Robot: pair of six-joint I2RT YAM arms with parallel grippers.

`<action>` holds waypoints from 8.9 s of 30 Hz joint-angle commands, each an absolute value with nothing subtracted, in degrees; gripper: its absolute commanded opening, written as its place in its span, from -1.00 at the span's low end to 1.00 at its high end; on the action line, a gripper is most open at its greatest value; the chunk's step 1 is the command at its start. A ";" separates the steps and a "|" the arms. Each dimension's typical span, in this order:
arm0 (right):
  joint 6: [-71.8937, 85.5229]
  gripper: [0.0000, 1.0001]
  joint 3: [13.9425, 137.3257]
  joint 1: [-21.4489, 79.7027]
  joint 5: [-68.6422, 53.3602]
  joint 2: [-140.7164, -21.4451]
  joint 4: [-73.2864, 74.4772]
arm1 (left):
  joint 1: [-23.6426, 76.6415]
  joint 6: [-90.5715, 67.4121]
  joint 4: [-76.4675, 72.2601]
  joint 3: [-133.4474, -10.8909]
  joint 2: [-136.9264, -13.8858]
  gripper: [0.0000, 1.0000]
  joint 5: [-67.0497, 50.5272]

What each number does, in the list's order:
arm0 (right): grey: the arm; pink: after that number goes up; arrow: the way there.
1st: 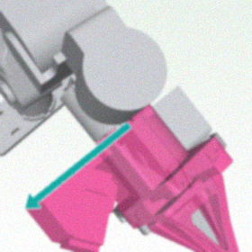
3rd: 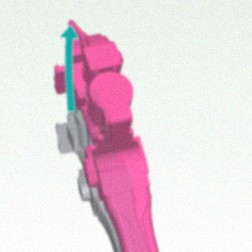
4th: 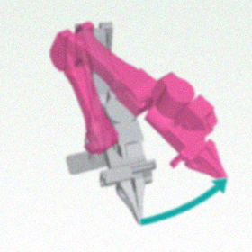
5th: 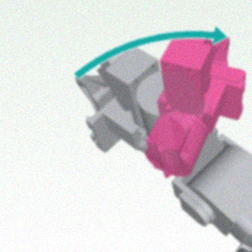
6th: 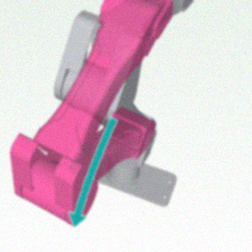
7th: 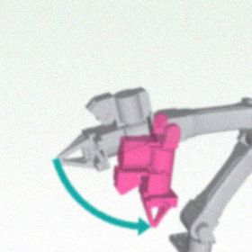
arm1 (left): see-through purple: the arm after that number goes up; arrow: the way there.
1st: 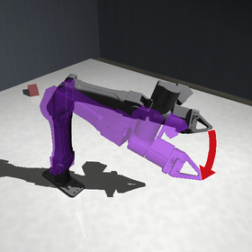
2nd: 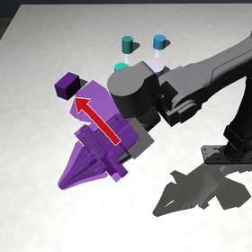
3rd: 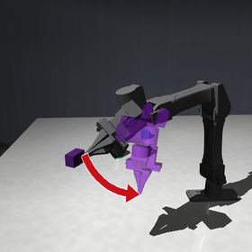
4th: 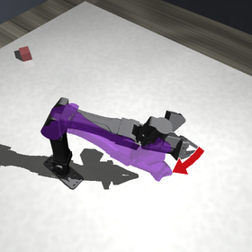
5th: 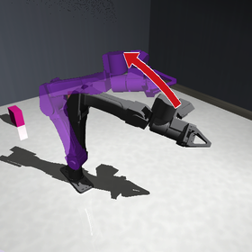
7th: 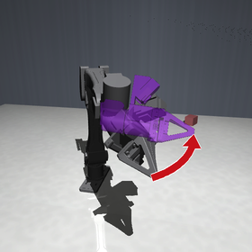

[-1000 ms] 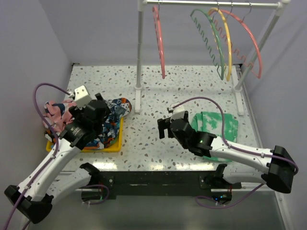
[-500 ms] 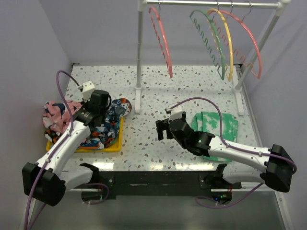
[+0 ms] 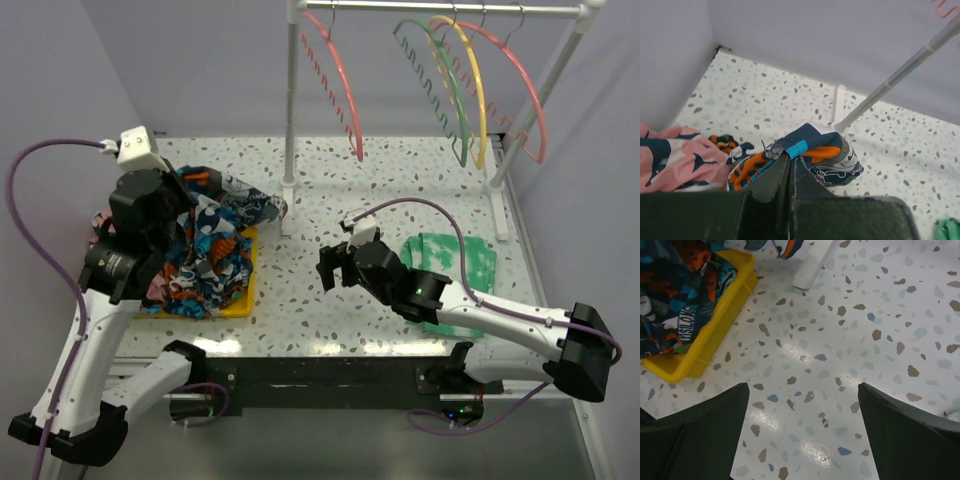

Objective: Place the shorts on the hanger

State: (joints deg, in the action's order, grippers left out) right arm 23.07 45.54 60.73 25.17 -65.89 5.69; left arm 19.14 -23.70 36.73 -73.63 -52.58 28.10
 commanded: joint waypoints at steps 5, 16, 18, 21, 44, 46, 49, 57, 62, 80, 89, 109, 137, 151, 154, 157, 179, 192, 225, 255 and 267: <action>23.90 0.82 51.59 61.00 16.26 -66.88 -0.69 | 18.98 -21.35 36.12 -88.84 -54.67 -1.00 18.29; 28.47 0.71 59.14 64.42 10.72 -73.29 -9.91 | 18.90 -22.94 33.75 -101.41 -60.20 -1.00 9.32; 29.35 0.69 60.72 67.23 12.30 -76.53 -11.94 | 18.90 -23.99 33.05 -101.95 -60.29 -1.00 8.79; 29.36 0.68 64.06 72.58 17.65 -80.15 -14.93 | 18.90 -25.22 31.82 -102.22 -60.55 -1.00 8.09; 27.86 0.14 96.77 82.53 39.36 -114.35 -9.85 | 18.90 -26.02 33.84 -103.18 -60.12 -1.00 10.02; 28.74 -0.38 93.11 82.53 42.00 -111.63 -8.09 | 18.90 -25.32 34.19 -103.27 -59.51 -1.00 11.42; 28.04 -1.00 86.08 82.53 48.15 -104.09 -7.04 | 18.90 -24.96 33.84 -102.04 -58.36 -1.00 13.18; 23.74 -1.00 77.69 82.53 53.69 -81.23 10.24 | 18.90 -23.38 34.72 -97.48 -56.78 -1.00 18.28; 15.92 -1.00 79.54 82.44 58.27 -68.13 17.13 | 18.90 -24.87 34.01 -90.37 -55.11 -1.00 15.56; 31.27 -1.00 57.41 58.63 36.48 -58.89 30.95 | 32.85 -23.90 23.30 -56.62 -63.10 -1.00 -7.21; 40.51 -1.00 43.34 58.18 37.35 -57.48 31.20 | 35.94 -24.26 21.96 -48.69 -63.37 -0.01 -4.59; 36.48 -1.00 48.60 58.01 37.35 -55.11 34.54 | 62.46 -45.25 24.97 -31.13 -52.99 -0.56 11.51; 35.60 -1.00 52.12 58.01 33.40 -51.86 36.83 | 65.48 -50.36 3.86 -30.05 -64.33 -0.31 47.02; 27.53 -1.00 65.81 58.01 40.51 -47.81 43.94 | 63.46 -27.80 22.46 -64.39 -63.54 -1.00 40.53; 24.54 -1.00 74.68 58.01 42.62 -48.69 46.74 | 63.37 -24.89 30.72 -79.06 -65.99 -1.00 39.38; 22.16 -1.00 85.04 57.92 42.89 -49.39 48.16 | 63.46 -22.07 36.62 -92.08 -68.89 -1.00 38.85; 35.40 -0.97 47.92 58.01 26.74 -47.55 35.61 | 37.79 -23.91 24.53 -61.10 -66.61 -1.00 6.43; 29.89 0.65 52.72 58.01 22.32 -47.90 36.99 | 37.79 -18.90 20.83 -55.64 -74.53 -1.00 -2.46; 8.70 0.65 118.11 47.56 35.42 -94.73 26.19 | 37.79 -16.96 18.81 -50.80 -69.52 -1.00 -1.06; 5.80 -0.22 129.02 37.00 19.08 -103.97 33.31 | 37.79 -16.79 18.54 -50.27 -68.38 -1.00 -1.93; 4.57 -0.35 130.87 35.51 17.14 -105.91 35.42 | 37.79 -16.87 18.54 -50.10 -68.55 -1.00 -2.11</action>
State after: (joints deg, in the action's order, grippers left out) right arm 6.24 128.44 36.14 18.44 -106.45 34.57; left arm 38.00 -18.20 20.64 -50.63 -69.82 -1.30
